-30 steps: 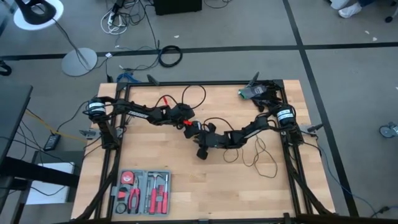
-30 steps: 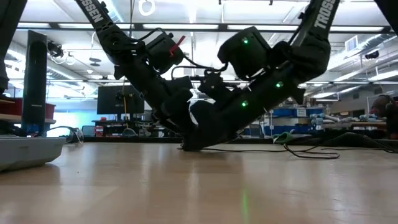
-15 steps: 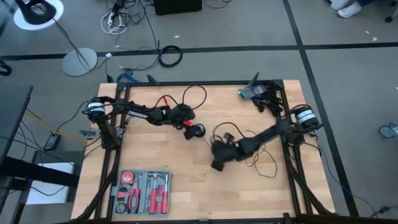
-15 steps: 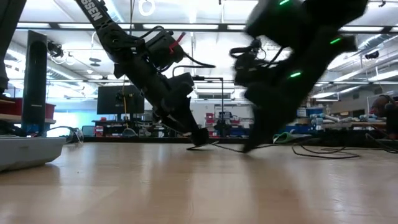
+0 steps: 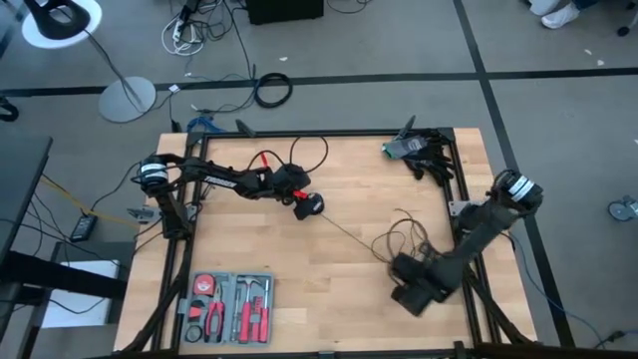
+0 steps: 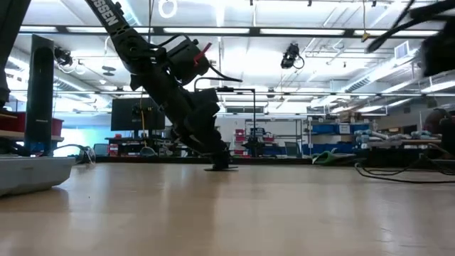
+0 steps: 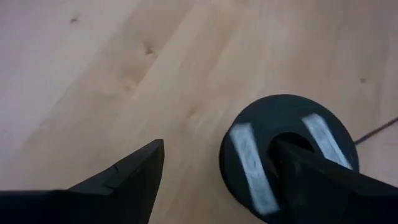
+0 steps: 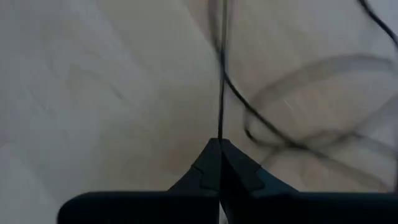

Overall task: Coil cords
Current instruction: Uncoil the black wire from the spool

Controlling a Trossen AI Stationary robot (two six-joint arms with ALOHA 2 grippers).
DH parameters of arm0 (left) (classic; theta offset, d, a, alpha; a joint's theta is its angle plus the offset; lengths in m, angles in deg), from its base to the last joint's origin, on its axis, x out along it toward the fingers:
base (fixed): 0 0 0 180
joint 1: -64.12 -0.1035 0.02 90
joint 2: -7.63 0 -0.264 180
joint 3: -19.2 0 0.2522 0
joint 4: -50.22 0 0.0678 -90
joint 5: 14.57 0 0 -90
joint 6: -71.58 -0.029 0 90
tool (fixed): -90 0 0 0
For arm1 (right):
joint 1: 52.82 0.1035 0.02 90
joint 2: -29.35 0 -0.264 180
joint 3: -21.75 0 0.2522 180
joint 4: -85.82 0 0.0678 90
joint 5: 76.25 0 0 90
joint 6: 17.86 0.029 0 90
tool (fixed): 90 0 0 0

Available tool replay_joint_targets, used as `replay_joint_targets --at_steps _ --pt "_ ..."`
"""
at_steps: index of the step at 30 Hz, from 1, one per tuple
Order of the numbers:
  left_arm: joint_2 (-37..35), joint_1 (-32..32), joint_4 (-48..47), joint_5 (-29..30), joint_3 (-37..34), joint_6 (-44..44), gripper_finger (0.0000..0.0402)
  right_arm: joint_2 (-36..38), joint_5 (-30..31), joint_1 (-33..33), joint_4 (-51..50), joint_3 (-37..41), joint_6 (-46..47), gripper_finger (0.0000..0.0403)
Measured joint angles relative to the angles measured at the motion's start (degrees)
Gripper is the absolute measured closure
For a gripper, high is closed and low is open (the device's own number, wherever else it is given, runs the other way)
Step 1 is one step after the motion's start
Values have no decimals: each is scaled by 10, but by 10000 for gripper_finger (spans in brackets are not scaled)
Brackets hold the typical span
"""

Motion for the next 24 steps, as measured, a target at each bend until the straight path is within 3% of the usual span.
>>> replay_joint_targets --at_steps 6,9,12,19,24 --pt "-13 -3 -19 9 -3 -4 101 22 90 151 -43 -1 256 403" --pt "-24 -2 -25 15 -3 -17 102 17 88 186 -51 5 341 403" --pt "-31 -2 -18 22 -3 -18 102 17 91 173 -19 16 342 402" --pt "-31 0 -17 20 -5 -19 102 12 302 105 -18 20 273 372" --pt "-31 0 -11 17 -5 -24 102 13 279 57 -1 20 234 344"
